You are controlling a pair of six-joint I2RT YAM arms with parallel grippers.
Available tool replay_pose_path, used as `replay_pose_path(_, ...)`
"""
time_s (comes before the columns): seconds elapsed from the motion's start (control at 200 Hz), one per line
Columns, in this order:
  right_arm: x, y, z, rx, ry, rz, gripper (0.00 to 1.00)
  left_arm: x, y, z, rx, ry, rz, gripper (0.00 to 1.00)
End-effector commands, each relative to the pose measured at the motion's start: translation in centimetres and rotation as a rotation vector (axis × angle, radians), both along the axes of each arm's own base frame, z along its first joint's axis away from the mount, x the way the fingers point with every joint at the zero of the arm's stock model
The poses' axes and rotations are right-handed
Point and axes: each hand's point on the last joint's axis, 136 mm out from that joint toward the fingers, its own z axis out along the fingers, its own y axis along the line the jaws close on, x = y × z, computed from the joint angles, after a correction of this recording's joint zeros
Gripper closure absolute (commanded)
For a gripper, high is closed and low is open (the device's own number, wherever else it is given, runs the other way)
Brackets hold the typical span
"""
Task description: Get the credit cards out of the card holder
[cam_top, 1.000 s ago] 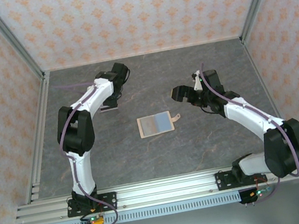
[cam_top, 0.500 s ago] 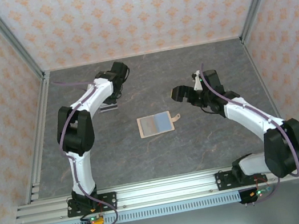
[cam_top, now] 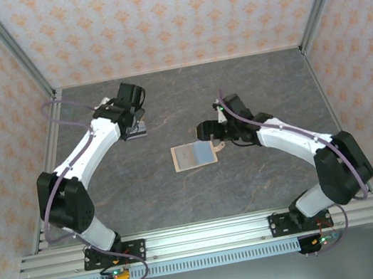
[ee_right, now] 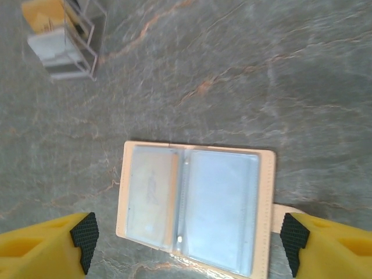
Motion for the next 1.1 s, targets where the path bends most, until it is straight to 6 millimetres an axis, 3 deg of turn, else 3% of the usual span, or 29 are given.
replay_pose_path(0.0, -0.8, 1.3, -1.9, -0.136, 0.022, 0.041, 0.21, -2.1, 0.4, -1.2, 0.044, 0.051, -0.115, 0.25)
replay_pose_path(0.22, -1.6, 4.1, -4.3, -0.281, 0.042, 0.097, 0.27, -5.1, 1.7, -2.4, 0.087, 0.072, -0.170, 0.10)
replay_pose_path(0.345, -1.7, 5.0, -5.9, -0.354, 0.071, 0.119, 0.33, -6.1, 1.7, -3.6, 0.091, 0.105, -0.198, 0.08)
replay_pose_path(0.601, -1.0, 4.1, -8.1, -0.450, 0.094, 0.078, 0.43, -6.5, 0.7, -5.5, 0.024, 0.112, -0.225, 0.06)
replay_pose_path(0.976, -1.9, 3.2, -10.8, -0.508, 0.154, 0.088, 0.52, -5.5, -3.7, -7.8, -0.150, 0.084, -0.371, 0.06)
replay_pose_path(1.096, -2.0, 2.7, -11.2, -0.526, 0.160, 0.078, 0.56, -5.0, -6.3, -7.8, -0.245, 0.056, -0.456, 0.10)
